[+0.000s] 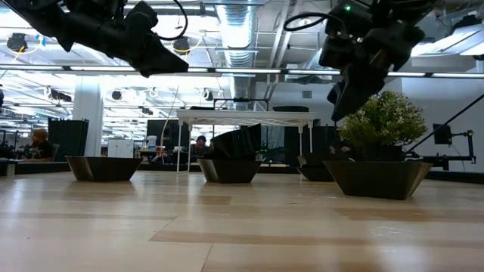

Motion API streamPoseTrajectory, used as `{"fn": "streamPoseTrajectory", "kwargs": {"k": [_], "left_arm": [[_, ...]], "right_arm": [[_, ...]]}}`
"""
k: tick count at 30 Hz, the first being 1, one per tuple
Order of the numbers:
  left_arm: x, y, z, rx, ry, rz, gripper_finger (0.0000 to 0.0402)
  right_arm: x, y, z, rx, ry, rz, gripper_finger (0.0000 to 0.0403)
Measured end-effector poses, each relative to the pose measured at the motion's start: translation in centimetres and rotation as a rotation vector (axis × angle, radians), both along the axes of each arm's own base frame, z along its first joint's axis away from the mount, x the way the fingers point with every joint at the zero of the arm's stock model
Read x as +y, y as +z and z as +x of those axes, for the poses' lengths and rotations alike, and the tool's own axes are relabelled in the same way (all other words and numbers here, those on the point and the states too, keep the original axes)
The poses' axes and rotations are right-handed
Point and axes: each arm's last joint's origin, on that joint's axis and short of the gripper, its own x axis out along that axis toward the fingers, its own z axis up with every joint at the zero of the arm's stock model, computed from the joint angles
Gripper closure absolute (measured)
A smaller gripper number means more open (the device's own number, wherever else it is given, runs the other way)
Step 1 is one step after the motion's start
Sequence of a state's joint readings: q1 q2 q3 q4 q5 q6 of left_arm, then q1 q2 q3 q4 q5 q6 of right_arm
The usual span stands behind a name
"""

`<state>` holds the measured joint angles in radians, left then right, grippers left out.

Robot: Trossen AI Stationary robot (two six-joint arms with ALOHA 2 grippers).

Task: Pick & Place Mini shaped plates
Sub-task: Put the black distorted square plate on the shelf

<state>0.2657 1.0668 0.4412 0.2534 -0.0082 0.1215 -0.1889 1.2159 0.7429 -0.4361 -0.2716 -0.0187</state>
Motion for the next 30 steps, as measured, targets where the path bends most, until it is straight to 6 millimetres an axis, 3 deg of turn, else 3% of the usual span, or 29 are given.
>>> {"fn": "streamPoseTrajectory", "kwargs": {"k": [5, 8, 14, 17, 22, 30], "left_arm": [[-0.6, -0.7, -0.1, 0.073, -0.018, -0.028, 0.0311], [-1.5, -1.0, -0.4, 0.250, 0.029, -0.033, 0.0310], [-4.1, 1.7, -0.6, 0.471, 0.170, 0.000, 0.0297], [-5.0, 2.5, -0.9, 0.485, 0.240, -0.125, 0.0295], [-5.2, 0.9, -2.4, 0.530, 0.484, -0.385, 0.0295], [-5.5, -2.5, -4.0, 0.584, 0.642, -0.650, 0.0295]], "right_arm": [[1.0, -0.6, -0.6, 0.022, -0.003, -0.061, 0.0349], [1.2, -0.8, -0.9, 0.022, -0.017, -0.116, 0.0349], [0.8, -0.5, -1.2, 0.011, -0.105, -0.241, 0.0349], [0.7, -0.7, -1.1, 0.025, -0.125, -0.264, 0.0349], [0.9, -1.3, -0.8, 0.059, -0.122, -0.252, 0.0349], [2.2, -1.5, -0.7, 0.067, -0.119, -0.210, 0.0349]]}}
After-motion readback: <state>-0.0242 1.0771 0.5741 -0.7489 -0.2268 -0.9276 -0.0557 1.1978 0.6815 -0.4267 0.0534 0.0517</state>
